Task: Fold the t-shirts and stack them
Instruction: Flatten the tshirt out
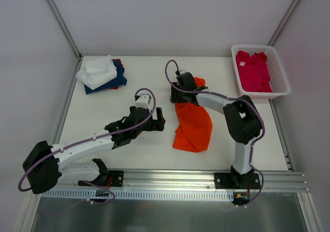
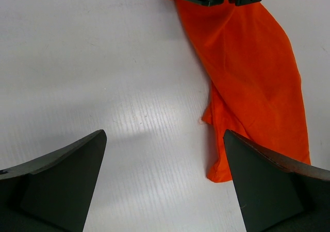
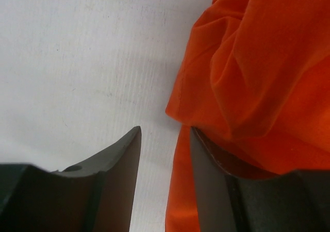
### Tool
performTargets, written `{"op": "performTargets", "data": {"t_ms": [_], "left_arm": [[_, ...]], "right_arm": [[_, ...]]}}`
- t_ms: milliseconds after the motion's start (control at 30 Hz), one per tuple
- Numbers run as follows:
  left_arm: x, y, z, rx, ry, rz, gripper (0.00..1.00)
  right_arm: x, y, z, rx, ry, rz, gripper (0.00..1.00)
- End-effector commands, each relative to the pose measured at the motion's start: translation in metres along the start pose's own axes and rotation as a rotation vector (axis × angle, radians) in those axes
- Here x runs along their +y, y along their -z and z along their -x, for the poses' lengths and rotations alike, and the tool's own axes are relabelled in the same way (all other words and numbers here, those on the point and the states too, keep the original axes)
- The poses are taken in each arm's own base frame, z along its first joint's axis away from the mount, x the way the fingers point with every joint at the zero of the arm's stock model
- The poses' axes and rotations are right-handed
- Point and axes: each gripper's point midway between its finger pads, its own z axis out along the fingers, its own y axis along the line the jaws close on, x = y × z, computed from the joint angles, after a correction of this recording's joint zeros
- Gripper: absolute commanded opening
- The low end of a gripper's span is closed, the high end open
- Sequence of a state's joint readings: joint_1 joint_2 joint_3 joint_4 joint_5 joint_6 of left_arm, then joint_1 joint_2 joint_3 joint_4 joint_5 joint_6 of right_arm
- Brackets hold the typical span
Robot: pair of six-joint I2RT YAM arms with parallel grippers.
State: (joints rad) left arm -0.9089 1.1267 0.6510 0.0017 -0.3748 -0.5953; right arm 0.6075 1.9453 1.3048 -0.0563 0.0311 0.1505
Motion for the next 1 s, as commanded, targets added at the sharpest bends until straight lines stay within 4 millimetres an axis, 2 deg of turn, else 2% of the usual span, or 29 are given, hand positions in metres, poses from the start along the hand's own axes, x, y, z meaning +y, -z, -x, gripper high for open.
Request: {"op": "performTargets", "data": {"t_ms": [0,300,433,633,733,967], "left_arm": [[0.003,0.005,0.009,-0.043,0.013,0.003,0.99],[0.006,0.008,0.010,-0.053,0.017,0.007,0.99],[0.006,0.009,0.010,-0.053,0.016,0.007,0.99],[0.005,0.010,0.012,-0.056,0.015,0.001,0.99],[0.004,0.010,0.013,-0.060,0.015,-0.001,0.99],[0.004,0.013,0.014,-0.067,0.015,-0.008,0.99]], "right_arm": [[0.005,-0.006,0.014,-0.048,-0.017,0.002,0.45],[0.006,-0.012,0.011,-0.039,-0.034,0.008,0.45],[0.007,-0.013,0.009,-0.034,-0.034,0.011,0.40],[0.005,-0.012,0.015,-0.050,-0.029,0.004,0.37],[0.005,-0.013,0.018,-0.056,-0.024,0.001,0.32],[0.006,-0.012,0.027,-0.091,-0.026,0.005,0.31]]}}
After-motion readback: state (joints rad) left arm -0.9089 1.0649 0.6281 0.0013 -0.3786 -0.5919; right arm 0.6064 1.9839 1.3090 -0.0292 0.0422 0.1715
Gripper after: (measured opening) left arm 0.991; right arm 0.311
